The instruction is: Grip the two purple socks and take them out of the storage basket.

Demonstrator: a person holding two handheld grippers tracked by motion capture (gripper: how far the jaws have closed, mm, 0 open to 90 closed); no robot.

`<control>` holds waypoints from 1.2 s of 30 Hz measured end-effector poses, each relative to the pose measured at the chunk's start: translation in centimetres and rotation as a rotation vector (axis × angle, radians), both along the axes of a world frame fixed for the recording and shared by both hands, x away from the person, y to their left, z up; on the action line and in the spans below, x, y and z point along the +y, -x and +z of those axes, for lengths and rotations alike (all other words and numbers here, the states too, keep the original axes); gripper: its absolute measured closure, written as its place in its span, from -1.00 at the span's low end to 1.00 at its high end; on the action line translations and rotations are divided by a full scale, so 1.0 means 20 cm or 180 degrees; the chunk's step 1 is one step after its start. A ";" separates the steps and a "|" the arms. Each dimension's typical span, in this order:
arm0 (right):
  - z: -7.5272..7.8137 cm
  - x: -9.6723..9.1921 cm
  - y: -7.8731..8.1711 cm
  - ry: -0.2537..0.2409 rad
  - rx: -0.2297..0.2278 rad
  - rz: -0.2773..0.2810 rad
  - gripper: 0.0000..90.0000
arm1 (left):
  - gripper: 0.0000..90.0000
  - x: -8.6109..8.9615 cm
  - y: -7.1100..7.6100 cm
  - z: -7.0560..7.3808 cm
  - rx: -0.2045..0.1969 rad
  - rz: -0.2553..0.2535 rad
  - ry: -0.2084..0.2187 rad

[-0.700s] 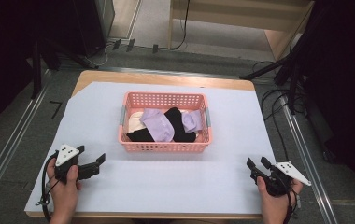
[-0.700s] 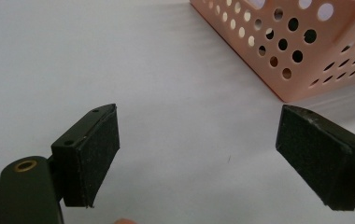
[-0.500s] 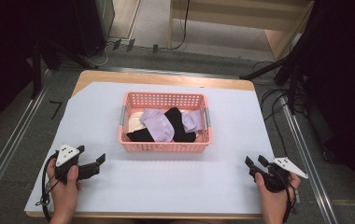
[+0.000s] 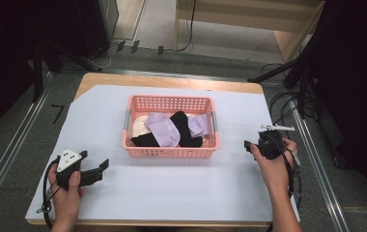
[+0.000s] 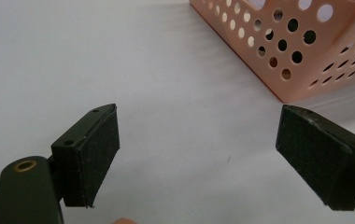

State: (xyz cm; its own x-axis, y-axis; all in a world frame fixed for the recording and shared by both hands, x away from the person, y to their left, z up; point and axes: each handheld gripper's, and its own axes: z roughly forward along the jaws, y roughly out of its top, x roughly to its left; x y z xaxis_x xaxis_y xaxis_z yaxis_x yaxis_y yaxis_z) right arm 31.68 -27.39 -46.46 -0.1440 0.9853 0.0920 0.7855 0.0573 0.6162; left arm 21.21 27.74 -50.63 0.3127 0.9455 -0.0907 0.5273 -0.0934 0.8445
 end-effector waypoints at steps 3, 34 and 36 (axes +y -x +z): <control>0.05 0.07 -0.12 0.0146 0.0277 0.0075 -0.05 | -0.67 0.00 0.00 0.00 0.0001 0.0005 0.0008; 0.31 0.74 -0.31 0.0109 0.0418 0.0683 -0.05 | -0.67 0.00 0.00 0.00 0.0007 0.0002 -0.0001; 0.30 0.77 -0.31 0.0092 0.0418 0.0711 -0.05 | -0.67 0.00 0.00 0.00 0.0013 0.0008 0.0005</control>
State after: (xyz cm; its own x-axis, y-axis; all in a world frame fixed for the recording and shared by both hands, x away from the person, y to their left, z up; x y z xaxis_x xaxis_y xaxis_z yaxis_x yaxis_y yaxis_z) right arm 37.86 -11.99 -40.45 -0.3471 0.9329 0.0964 0.8245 0.2545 0.5054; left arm 21.25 27.78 -50.64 0.3100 0.9461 -0.0933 0.5310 -0.0909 0.8425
